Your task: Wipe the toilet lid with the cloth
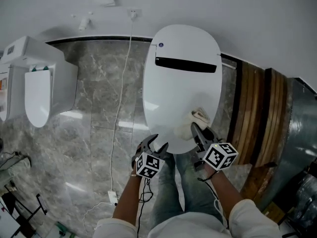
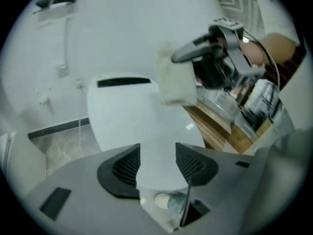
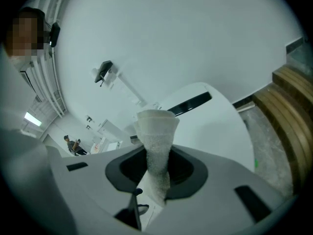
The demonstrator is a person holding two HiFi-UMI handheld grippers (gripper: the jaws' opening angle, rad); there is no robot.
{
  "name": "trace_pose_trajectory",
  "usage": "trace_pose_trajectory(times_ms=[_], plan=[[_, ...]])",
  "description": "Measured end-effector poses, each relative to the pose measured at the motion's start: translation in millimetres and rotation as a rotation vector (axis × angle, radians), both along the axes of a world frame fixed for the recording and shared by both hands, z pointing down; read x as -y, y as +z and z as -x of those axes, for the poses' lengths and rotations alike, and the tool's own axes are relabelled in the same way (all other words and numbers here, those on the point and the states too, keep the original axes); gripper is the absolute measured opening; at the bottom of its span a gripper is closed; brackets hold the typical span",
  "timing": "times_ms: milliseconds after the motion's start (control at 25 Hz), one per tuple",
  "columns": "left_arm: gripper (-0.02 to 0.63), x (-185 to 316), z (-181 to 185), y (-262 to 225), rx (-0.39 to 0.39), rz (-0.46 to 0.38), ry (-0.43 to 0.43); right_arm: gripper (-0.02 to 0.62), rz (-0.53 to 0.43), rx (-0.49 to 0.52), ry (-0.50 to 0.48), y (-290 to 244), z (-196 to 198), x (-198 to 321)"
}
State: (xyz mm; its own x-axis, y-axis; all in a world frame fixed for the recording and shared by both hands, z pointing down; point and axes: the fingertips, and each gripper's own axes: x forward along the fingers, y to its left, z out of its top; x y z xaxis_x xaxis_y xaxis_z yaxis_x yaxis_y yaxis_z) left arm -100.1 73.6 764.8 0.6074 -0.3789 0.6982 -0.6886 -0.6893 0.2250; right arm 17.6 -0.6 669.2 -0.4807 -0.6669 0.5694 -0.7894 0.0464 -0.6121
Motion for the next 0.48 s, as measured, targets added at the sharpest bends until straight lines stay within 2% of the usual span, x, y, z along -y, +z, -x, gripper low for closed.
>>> trace_pose_trajectory(times_ms=[40, 80, 120, 160, 280, 360, 480], plan=[[0.238, 25, 14, -17, -0.029, -0.019, -0.102, 0.091, 0.004, 0.021, -0.016, 2, 15, 19], [0.191, 52, 30, -33, -0.052, -0.041, -0.210, 0.091, 0.010, 0.033, -0.035, 6, 30, 38], [0.089, 79, 47, -48, -0.068, -0.061, -0.318, 0.091, 0.025, 0.030, -0.059, 13, 45, 57], [0.014, 105, 64, -58, -0.077, -0.073, -0.418, 0.091, 0.051, 0.014, -0.086, 23, 59, 76], [0.014, 168, 104, -62, -0.032, -0.070, -0.636, 0.091, 0.134, -0.055, -0.171, 58, 101, 128], [0.014, 196, 120, -58, 0.023, -0.083, -0.702, 0.091, 0.148, -0.049, -0.209, 75, 127, 157], [0.014, 220, 127, -66, 0.035, -0.145, -0.705, 0.091, 0.154, 0.028, -0.261, 89, 155, 183]])
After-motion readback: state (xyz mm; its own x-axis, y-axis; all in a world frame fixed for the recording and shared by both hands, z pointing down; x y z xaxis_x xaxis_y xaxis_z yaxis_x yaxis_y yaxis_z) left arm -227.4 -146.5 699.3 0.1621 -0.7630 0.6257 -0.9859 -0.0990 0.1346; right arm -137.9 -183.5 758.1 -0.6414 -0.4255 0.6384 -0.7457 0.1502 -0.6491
